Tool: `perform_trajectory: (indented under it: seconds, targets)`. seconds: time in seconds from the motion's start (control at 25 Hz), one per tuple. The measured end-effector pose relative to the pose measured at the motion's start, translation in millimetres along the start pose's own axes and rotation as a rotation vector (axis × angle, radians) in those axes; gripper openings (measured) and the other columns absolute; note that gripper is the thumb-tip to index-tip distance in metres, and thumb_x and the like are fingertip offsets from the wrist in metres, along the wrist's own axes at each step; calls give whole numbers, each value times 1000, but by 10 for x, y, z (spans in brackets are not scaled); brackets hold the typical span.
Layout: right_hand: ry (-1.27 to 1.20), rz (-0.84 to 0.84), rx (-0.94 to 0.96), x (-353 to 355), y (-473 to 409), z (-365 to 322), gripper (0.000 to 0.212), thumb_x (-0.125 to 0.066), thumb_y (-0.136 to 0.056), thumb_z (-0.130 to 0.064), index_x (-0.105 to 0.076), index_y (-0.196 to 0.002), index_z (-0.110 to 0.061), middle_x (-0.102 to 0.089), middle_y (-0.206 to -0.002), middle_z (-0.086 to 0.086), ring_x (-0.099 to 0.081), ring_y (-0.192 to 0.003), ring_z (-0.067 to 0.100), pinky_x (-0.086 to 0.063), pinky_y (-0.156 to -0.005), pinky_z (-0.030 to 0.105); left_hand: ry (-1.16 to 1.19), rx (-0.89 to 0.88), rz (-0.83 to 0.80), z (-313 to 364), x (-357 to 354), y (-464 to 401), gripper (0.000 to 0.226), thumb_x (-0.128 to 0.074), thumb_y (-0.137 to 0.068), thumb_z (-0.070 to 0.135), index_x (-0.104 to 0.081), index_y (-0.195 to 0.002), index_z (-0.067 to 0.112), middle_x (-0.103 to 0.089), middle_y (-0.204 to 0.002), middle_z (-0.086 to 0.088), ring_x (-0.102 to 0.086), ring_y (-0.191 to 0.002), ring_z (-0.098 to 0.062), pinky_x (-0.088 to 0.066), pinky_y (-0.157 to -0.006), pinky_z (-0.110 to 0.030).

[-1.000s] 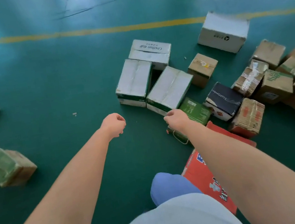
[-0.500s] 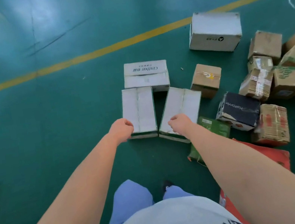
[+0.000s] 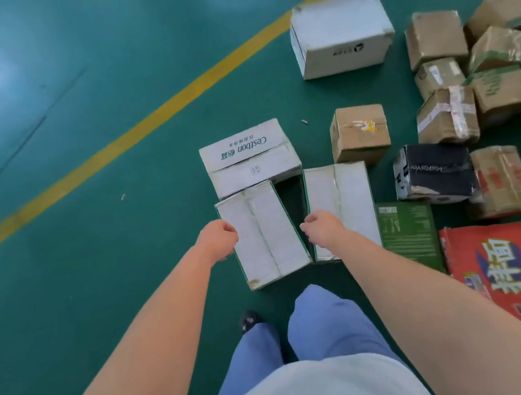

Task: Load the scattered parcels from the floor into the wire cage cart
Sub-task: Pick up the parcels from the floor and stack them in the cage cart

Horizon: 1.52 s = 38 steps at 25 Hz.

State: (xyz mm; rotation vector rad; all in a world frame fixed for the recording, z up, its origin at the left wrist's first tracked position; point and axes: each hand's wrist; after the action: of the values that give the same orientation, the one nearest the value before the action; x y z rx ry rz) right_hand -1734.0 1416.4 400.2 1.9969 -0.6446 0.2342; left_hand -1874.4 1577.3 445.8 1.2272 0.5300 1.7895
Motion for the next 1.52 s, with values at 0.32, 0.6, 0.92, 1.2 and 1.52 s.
perform_trajectory:
  seconds: [0.32, 0.6, 0.92, 1.2, 1.52]
  targets:
    - [107, -51, -104, -139, -1409, -198, 39, -47, -99, -20, -48, -135, -5, -52, -136, 13, -49, -123, 29, -38, -97, 31, 14, 129, -80, -136, -103, -1550, 17, -47, -93, 8, -57, -107, 8, -59, -98, -8, -57, -87, -24, -50, -76, -33]
    - [120, -32, -222, -907, -3121, 460, 55, -48, -97, -22, -30, -147, -9, -41, -143, 15, -47, -123, 31, -39, -89, 31, 143, 341, -126, -995, -1008, -3271, 62, -55, -91, 18, -29, -147, 9, -48, -136, -16, -54, -115, -33, -43, -87, -33]
    - [-44, -66, -448, -1741, -4217, 1260, 79, -54, -94, -43, -8, -154, -19, -24, -156, 9, -31, -139, 33, -32, -111, 46, 395, 628, -39, -1721, -1752, -4507, 97, -63, -90, 25, 10, -152, 10, -20, -157, -14, -31, -138, -34, -30, -111, -45]
    - [-4, -22, -499, -1586, -3680, 758, 88, -56, -89, -54, -9, -153, -15, -17, -156, 13, -27, -140, 36, -29, -112, 49, 273, 670, 19, -1288, -1237, -3974, 103, -67, -85, 36, 7, -153, 17, -10, -157, -15, -25, -139, -38, -27, -110, -51]
    - [-99, 149, -432, -261, -1741, -358, 84, -55, -89, -50, -12, -151, -12, -26, -152, 16, -34, -135, 37, -33, -110, 46, 193, 443, 70, 113, -28, -2178, 101, -65, -84, 31, 8, -153, 23, -11, -156, -15, -24, -138, -40, -28, -109, -54]
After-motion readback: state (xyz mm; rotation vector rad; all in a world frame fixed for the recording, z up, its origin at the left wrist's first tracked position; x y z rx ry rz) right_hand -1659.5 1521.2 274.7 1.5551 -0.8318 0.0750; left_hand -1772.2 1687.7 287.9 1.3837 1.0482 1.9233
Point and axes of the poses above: each hand's wrist, its own y-axis away from the middle knuckle, its own x-axis out of the back of the hand, z = x × y
